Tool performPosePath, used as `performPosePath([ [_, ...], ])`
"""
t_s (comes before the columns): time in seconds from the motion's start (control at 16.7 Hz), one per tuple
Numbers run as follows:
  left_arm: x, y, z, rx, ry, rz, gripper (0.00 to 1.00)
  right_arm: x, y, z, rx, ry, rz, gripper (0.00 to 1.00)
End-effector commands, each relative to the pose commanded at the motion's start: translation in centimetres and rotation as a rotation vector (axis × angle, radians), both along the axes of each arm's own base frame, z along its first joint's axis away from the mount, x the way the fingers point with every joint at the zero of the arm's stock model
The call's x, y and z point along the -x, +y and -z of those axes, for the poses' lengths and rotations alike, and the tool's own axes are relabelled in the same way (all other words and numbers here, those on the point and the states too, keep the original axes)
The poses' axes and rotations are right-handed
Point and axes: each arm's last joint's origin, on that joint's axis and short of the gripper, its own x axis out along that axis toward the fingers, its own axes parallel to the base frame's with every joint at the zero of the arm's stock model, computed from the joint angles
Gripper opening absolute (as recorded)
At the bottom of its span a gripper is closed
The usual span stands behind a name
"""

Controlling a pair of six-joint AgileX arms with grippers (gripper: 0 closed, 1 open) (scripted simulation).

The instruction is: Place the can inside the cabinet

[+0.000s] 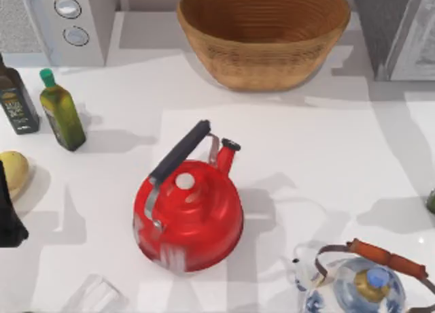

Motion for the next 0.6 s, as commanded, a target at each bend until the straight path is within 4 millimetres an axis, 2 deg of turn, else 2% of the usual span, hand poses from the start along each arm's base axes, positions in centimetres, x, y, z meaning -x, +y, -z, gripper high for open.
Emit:
performPosePath([
  [0.18, 0.0, 0.0, 0.0, 0.0, 0.0, 0.0, 1.0, -1.6, 0.2, -0.2, 0.004, 0.019, 0.0, 0.0],
  [0.6, 0.0, 0.0, 0.0, 0.0, 0.0, 0.0, 1.0, -8.8, 0.5, -3.0, 0.001, 0.004, 0.0, 0.0],
])
